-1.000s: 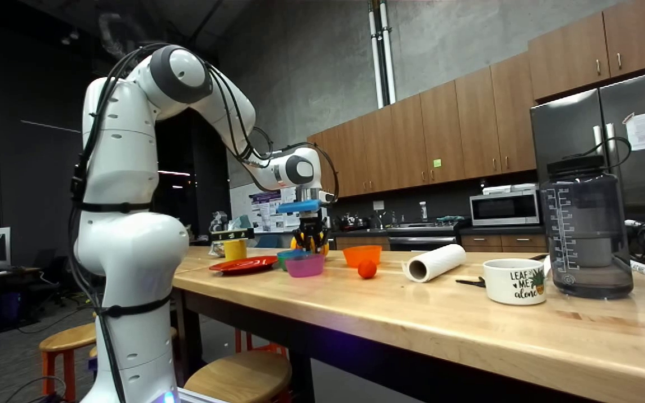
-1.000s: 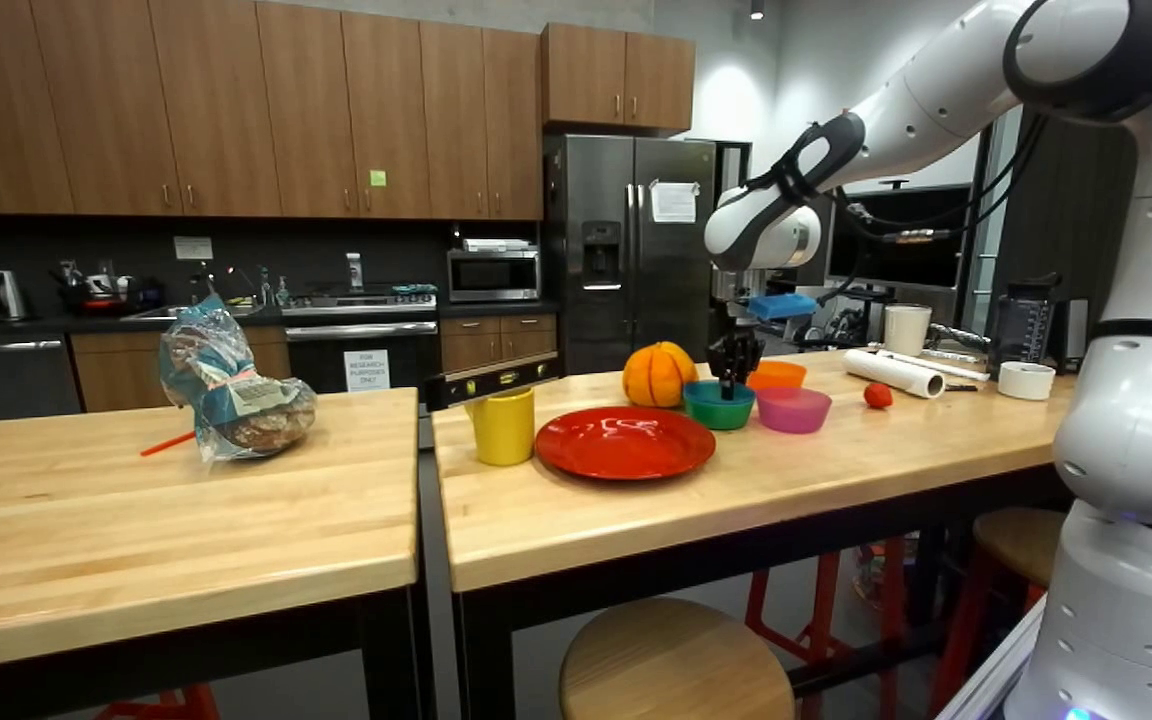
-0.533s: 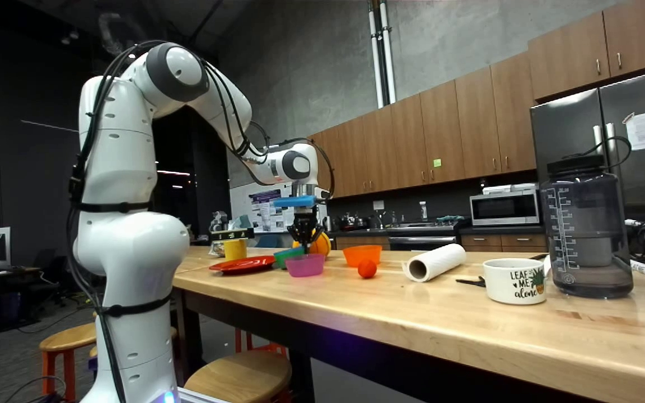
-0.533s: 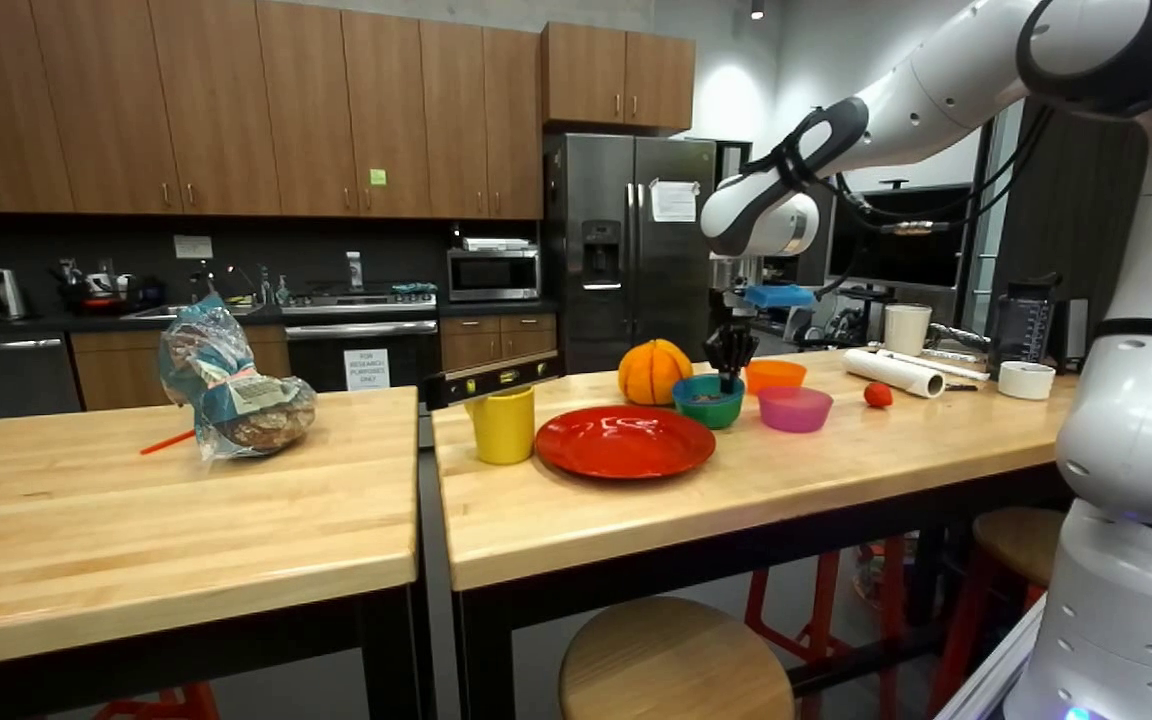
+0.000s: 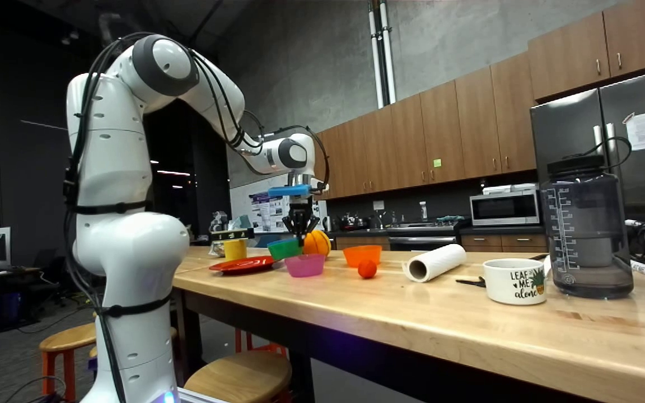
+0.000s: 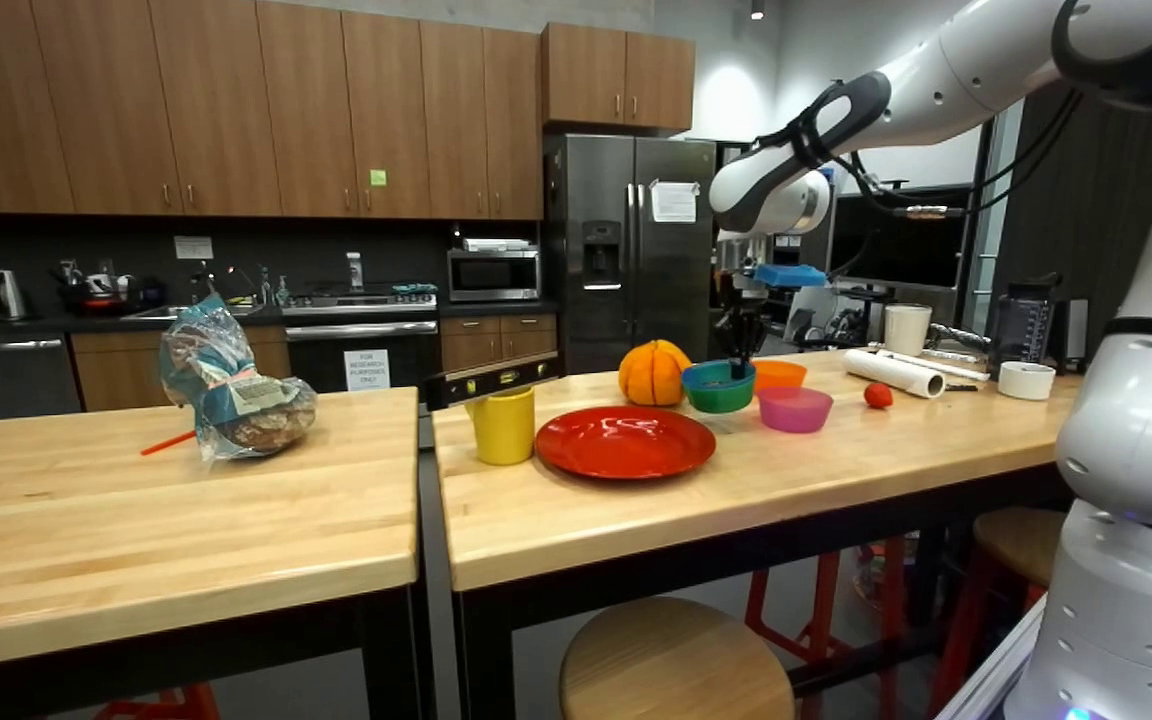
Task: Pour the contents in the green bowl into the orange bowl
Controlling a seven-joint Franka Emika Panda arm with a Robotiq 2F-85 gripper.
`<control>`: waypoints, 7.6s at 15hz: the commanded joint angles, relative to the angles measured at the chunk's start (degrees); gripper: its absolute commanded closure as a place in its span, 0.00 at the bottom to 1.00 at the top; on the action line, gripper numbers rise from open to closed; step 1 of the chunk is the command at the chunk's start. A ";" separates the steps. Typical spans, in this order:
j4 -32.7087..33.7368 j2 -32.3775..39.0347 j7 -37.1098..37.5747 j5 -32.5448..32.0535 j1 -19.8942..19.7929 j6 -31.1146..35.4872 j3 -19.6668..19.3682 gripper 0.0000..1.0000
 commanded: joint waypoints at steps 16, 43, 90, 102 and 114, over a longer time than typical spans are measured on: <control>8.09 -3.44 14.74 -8.45 -6.33 -3.76 -4.59 0.98; 22.33 9.50 34.02 -28.27 -6.03 -8.91 -7.79 0.98; 13.51 12.09 60.25 -63.14 0.62 -15.18 -0.51 0.98; 13.49 11.94 60.63 -63.64 0.69 -15.39 -0.29 0.98; 13.56 11.62 63.75 -64.21 1.20 -16.77 0.03 0.98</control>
